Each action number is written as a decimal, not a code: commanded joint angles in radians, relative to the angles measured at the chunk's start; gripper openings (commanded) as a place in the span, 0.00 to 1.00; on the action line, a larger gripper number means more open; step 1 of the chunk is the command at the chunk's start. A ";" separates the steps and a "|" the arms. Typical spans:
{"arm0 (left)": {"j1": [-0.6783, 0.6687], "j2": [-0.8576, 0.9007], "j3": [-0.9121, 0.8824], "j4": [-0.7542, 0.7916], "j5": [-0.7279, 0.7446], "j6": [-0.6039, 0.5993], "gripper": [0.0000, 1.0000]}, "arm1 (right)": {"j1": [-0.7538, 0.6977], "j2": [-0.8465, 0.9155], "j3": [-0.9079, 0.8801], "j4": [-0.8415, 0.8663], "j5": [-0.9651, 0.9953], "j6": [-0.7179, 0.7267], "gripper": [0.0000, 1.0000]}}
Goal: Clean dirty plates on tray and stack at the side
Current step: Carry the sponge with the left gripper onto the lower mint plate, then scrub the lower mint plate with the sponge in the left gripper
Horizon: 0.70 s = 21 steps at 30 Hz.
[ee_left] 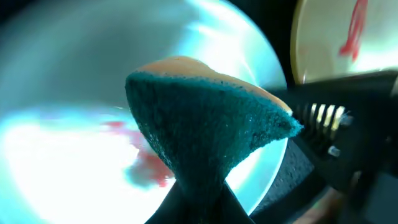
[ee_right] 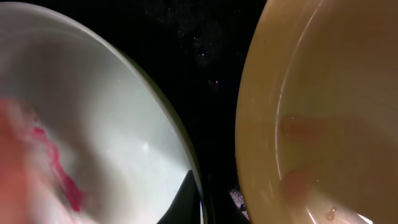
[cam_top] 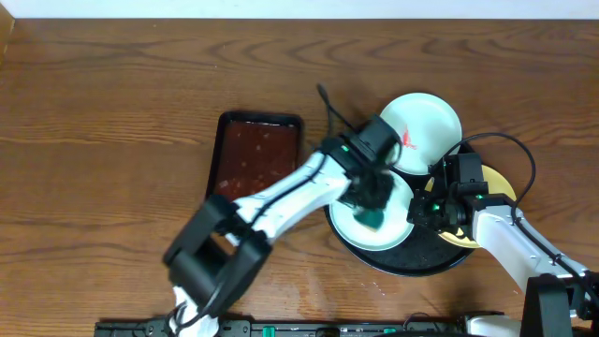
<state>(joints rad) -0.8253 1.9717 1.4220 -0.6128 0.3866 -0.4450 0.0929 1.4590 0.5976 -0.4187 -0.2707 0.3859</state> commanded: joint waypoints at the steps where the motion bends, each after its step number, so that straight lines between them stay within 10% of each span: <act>1: -0.006 0.071 -0.004 0.040 0.190 -0.035 0.08 | 0.006 0.024 -0.006 0.007 0.057 0.013 0.02; 7: 0.028 0.124 -0.003 0.004 0.051 -0.040 0.08 | 0.006 0.024 -0.006 0.005 0.057 0.013 0.02; 16: 0.081 0.121 0.035 -0.125 -0.599 0.066 0.07 | 0.006 0.024 -0.006 0.007 0.057 0.013 0.01; 21: 0.080 0.121 0.035 -0.090 -0.499 0.093 0.08 | 0.006 0.024 -0.006 0.006 0.057 0.013 0.01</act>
<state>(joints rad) -0.7776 2.0720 1.4677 -0.7097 0.0101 -0.3908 0.0975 1.4624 0.5976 -0.4107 -0.2821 0.3866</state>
